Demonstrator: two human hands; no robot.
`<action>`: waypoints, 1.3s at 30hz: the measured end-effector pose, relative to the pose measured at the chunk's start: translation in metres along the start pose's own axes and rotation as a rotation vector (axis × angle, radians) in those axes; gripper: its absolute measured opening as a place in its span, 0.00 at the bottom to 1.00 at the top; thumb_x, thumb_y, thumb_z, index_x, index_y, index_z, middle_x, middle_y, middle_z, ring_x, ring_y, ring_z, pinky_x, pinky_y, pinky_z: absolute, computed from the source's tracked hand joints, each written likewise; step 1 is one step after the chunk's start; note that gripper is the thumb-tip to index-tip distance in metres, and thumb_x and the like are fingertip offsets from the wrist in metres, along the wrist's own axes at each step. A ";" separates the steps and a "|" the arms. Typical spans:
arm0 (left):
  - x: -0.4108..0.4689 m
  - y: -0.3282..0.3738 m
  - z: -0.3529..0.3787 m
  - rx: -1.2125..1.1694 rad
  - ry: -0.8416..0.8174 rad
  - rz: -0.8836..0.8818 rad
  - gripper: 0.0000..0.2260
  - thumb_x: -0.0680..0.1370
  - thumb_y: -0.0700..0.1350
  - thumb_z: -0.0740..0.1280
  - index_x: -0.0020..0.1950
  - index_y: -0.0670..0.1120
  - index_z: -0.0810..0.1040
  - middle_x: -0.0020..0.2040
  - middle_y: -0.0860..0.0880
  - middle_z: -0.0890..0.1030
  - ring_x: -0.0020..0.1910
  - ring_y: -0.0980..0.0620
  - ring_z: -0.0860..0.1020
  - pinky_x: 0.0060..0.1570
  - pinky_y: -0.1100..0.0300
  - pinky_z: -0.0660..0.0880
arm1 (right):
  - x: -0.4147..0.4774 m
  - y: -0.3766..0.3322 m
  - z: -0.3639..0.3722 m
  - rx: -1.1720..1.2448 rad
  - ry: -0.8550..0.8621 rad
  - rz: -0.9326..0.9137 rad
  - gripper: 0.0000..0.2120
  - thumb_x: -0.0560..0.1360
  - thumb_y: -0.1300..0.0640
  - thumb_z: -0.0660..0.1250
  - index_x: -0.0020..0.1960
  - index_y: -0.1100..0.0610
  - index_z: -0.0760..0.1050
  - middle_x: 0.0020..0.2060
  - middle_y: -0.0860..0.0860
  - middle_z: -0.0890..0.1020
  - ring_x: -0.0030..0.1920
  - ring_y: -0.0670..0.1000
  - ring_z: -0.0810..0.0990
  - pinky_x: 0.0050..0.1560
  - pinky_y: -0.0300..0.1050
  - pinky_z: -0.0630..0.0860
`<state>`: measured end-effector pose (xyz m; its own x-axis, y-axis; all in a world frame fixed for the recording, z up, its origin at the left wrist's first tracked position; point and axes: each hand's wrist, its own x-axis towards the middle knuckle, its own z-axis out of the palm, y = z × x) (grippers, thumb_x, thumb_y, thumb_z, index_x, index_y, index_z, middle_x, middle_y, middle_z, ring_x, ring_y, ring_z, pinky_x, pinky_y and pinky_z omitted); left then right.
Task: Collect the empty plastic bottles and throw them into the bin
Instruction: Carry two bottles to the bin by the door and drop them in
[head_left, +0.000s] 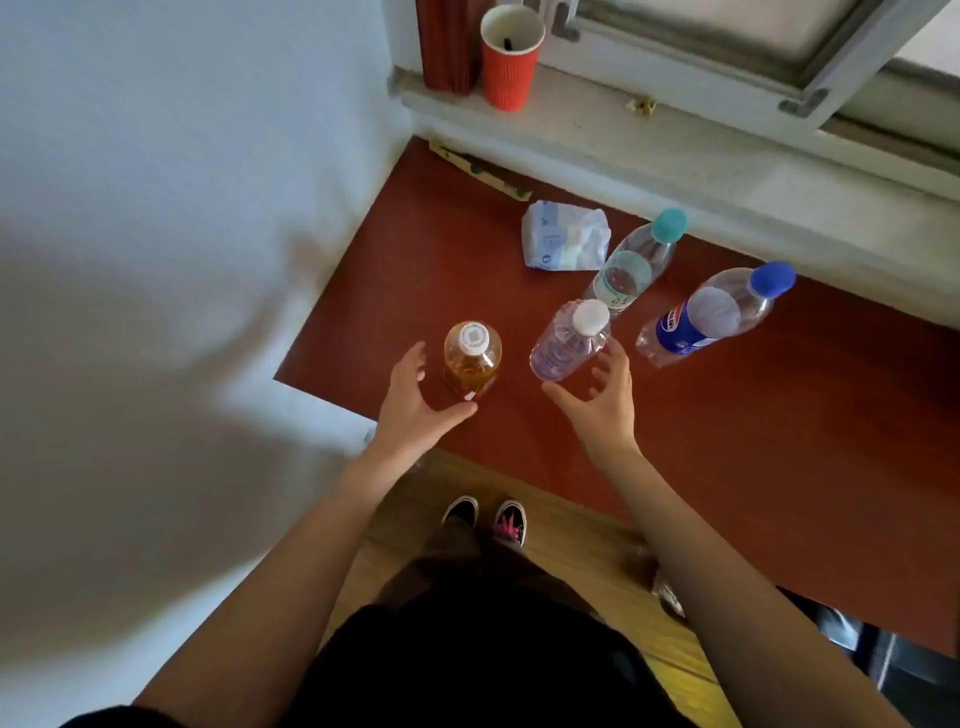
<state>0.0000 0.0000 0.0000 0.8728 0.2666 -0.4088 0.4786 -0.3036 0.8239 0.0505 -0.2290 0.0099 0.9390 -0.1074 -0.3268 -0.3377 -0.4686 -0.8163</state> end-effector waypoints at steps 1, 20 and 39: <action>0.005 0.004 0.003 0.013 -0.007 0.014 0.47 0.64 0.49 0.80 0.77 0.51 0.58 0.73 0.49 0.66 0.68 0.54 0.69 0.64 0.60 0.66 | 0.007 -0.003 0.002 -0.007 -0.007 -0.010 0.46 0.63 0.45 0.79 0.74 0.46 0.57 0.70 0.49 0.68 0.67 0.49 0.71 0.66 0.49 0.73; -0.015 0.070 0.018 0.127 -0.106 0.192 0.22 0.65 0.51 0.79 0.53 0.63 0.74 0.49 0.59 0.82 0.50 0.65 0.79 0.49 0.70 0.72 | -0.019 0.004 -0.058 0.206 0.020 -0.090 0.27 0.65 0.49 0.79 0.56 0.34 0.69 0.57 0.43 0.80 0.58 0.46 0.80 0.57 0.47 0.79; -0.077 0.034 0.052 0.575 -1.018 0.434 0.21 0.67 0.53 0.77 0.56 0.65 0.73 0.50 0.61 0.81 0.51 0.62 0.78 0.53 0.59 0.74 | -0.346 0.107 0.024 0.588 0.994 0.505 0.22 0.69 0.55 0.77 0.59 0.48 0.73 0.50 0.46 0.83 0.50 0.45 0.84 0.49 0.41 0.81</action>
<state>-0.0461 -0.0787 0.0395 0.5234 -0.7071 -0.4754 -0.1192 -0.6132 0.7809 -0.3117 -0.2212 0.0245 0.2537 -0.8922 -0.3735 -0.4107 0.2503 -0.8768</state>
